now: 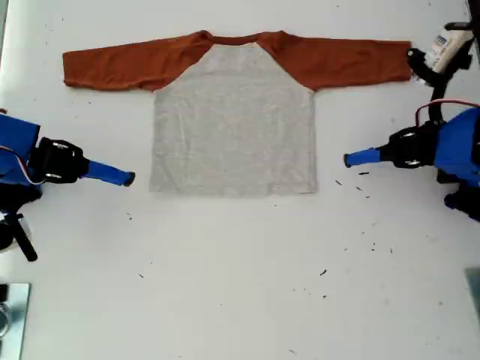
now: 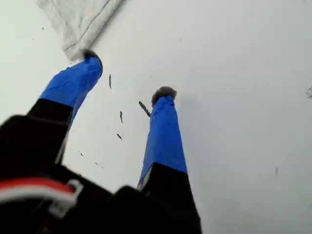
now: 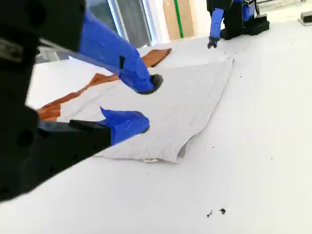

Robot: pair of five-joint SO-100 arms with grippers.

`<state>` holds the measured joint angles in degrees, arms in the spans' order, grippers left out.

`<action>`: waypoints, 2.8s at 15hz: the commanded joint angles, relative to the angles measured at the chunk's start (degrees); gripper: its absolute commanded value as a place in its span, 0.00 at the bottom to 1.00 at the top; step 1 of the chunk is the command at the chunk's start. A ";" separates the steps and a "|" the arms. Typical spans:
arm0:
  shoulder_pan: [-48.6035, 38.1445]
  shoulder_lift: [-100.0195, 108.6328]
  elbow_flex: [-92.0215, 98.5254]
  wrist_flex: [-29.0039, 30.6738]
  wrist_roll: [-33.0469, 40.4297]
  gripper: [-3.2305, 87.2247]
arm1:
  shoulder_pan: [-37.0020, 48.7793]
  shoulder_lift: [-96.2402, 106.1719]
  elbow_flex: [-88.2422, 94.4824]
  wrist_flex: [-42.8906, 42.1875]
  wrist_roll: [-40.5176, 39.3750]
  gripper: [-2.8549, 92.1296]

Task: Fold t shirt

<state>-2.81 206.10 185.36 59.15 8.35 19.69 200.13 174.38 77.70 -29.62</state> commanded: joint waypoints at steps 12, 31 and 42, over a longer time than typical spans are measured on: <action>0.88 0.44 0.62 -0.18 -2.02 0.03 | 9.58 -26.28 -27.16 3.69 2.46 0.07; 0.70 0.44 0.62 -0.18 -1.93 0.03 | 60.56 -82.00 -51.59 -16.52 -47.64 0.37; -0.09 0.44 0.62 -0.18 -1.67 0.03 | 55.63 -82.44 -48.69 -23.64 -47.81 0.07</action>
<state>-2.37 206.10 185.36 59.06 5.89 78.66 114.35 128.32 51.50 -78.93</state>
